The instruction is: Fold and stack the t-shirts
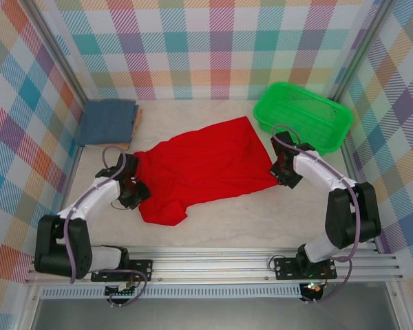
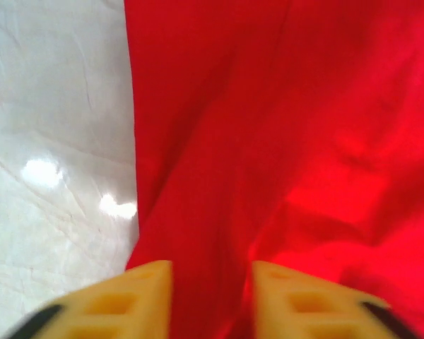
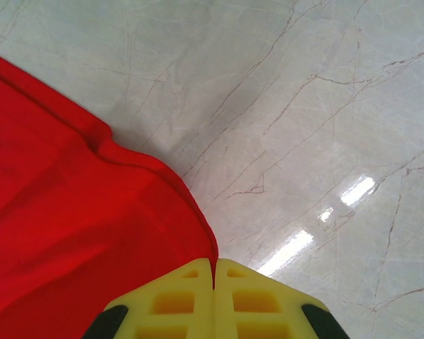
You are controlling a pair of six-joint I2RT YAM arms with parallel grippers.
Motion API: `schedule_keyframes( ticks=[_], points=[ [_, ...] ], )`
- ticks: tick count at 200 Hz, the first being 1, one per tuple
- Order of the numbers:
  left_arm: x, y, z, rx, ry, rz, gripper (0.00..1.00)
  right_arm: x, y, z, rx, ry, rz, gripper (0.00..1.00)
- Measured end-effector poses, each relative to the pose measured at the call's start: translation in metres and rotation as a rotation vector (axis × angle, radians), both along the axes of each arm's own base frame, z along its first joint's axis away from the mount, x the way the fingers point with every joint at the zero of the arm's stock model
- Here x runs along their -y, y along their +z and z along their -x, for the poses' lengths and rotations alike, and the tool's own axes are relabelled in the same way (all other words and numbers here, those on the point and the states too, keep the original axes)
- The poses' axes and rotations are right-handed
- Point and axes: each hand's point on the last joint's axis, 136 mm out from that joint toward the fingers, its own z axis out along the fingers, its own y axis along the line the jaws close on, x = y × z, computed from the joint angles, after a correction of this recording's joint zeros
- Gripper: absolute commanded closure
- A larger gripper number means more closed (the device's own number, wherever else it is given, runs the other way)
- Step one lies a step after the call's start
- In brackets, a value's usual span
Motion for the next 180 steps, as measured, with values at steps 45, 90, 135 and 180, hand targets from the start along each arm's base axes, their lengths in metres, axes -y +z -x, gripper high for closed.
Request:
schedule_keyframes(
  ticks=[45, 90, 135, 180],
  points=[
    [-0.01, 0.024, -0.048, 0.073, -0.065, -0.103, 1.0, -0.005, 0.03, -0.026, 0.088, 0.041, -0.014, 1.0],
    [-0.01, 0.088, -0.098, 0.249, -0.046, -0.119, 1.0, -0.012, 0.082, -0.064, 0.237, 0.087, -0.032, 1.0],
    [-0.006, 0.195, -0.143, 0.506, -0.022, -0.098, 1.0, -0.005, 0.144, -0.093, 0.401, 0.095, -0.036, 1.0],
    [-0.021, 0.246, -0.116, 0.645, 0.034, -0.139, 1.0, 0.006, 0.204, -0.083, 0.571, 0.102, -0.014, 1.0]
  ],
)
